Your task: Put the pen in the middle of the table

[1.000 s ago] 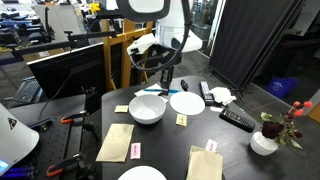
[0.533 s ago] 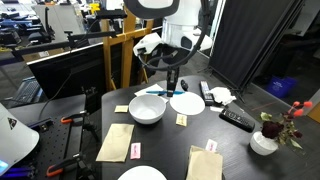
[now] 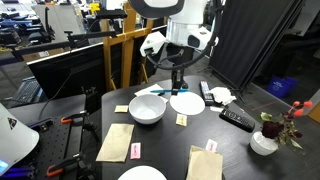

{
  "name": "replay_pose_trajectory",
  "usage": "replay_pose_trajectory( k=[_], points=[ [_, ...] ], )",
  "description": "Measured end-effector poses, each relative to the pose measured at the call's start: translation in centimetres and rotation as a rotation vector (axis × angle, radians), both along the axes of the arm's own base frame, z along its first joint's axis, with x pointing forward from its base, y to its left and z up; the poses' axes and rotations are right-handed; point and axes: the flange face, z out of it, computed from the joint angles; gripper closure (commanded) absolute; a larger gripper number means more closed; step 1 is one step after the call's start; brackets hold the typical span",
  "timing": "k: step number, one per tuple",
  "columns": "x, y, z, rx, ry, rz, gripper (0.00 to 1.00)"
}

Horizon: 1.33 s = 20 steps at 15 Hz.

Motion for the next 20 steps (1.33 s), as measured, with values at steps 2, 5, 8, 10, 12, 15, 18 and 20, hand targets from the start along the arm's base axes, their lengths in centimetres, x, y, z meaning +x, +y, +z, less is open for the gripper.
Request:
replay_pose_trajectory(
  k=[2,5,8,10,12,15,18,20],
  points=[
    [0.9,-0.3,-0.1,-0.003,-0.006,0.037,0.97],
    [2.4,-1.0,-1.0,-0.008,-0.004,0.088,0.97],
    [3.8,-1.7,-2.5,-0.013,0.007,0.117,0.97],
    [4.5,-2.1,-3.8,-0.015,0.019,0.125,0.97],
    [5.0,-2.6,-5.2,-0.015,0.033,0.13,0.97],
    [5.8,-3.4,-7.3,-0.02,0.048,0.123,0.97],
    [6.7,-3.8,-9.2,-0.03,0.05,0.118,0.97],
    [7.3,-3.9,-10.6,-0.035,0.053,0.116,0.97]
  ],
)
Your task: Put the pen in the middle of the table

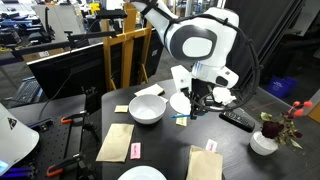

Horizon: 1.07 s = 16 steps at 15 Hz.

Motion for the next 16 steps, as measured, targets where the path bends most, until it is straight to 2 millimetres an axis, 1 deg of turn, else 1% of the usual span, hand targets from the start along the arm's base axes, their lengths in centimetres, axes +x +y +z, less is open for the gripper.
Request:
replay_pose_trajectory(
  k=[3,7,11,16],
  points=[
    [0.9,-0.1,-1.5,-0.01,-0.014,-0.013,0.97],
    [1.9,-0.3,-3.0,-0.023,-0.042,-0.05,0.97],
    [2.2,-0.4,-4.3,-0.029,-0.045,-0.078,0.97],
    [2.1,-0.4,-6.2,-0.03,-0.025,-0.08,0.97]
  ],
)
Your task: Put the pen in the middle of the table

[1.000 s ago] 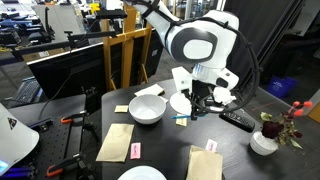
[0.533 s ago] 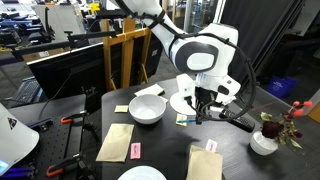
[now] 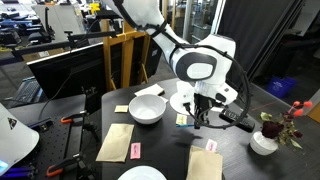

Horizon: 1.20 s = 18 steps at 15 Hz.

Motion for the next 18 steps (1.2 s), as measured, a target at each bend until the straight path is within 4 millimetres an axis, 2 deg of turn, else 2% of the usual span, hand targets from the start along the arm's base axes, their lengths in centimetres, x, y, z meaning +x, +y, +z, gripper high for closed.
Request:
replay_pose_trajectory(
  k=[1,2,4,7,11,15,18],
  points=[
    [-0.1,0.0,-0.3,0.0,0.004,0.0,0.9],
    [-0.1,0.0,-0.6,0.0,0.009,0.0,0.63],
    [-0.2,0.0,-1.2,0.001,0.016,0.0,0.56],
    [-0.2,0.0,-1.1,0.002,0.014,-0.003,0.34],
    [0.4,0.0,0.8,0.0,-0.02,-0.004,0.03],
    [0.6,0.0,5.4,-0.005,-0.097,-0.006,0.0],
    [-0.3,0.2,9.4,-0.005,-0.156,-0.008,0.0]
  ],
)
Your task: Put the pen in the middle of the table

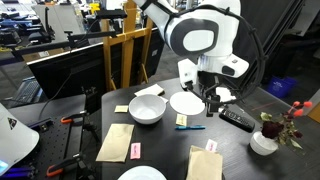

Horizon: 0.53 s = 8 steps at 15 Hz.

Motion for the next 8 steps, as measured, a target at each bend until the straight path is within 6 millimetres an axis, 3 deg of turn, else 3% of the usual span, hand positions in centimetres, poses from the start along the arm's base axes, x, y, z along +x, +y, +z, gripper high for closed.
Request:
replay_pose_trajectory(
  k=[8],
  points=[
    [-5.3,1.7,7.7,0.028,-0.067,0.002,0.0]
  ],
)
